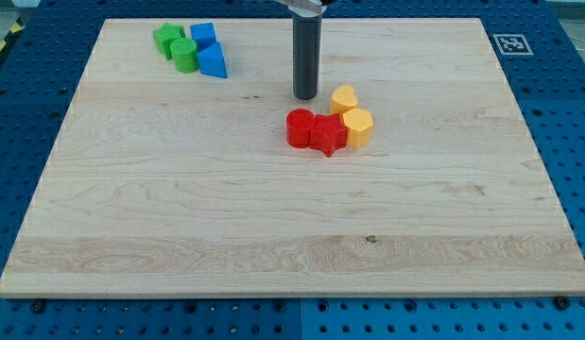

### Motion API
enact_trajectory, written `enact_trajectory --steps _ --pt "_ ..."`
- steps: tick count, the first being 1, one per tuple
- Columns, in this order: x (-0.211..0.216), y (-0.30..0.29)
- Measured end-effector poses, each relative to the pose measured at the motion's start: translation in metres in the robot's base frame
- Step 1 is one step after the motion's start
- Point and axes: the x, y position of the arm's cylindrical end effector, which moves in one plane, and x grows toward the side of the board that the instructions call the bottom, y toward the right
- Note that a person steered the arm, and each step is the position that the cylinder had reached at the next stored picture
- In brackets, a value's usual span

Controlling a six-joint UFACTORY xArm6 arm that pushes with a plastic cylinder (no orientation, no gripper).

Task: Move the yellow heart to the top right of the yellow hexagon

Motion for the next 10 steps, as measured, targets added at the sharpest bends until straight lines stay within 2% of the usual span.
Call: enact_trajectory --steps 2,5,8,9,10 --pt "0.006 0.039" --pt "0.022 0.022" --pt "0.028 0.074" --pt "0.007 0.083" --pt "0.007 0.127"
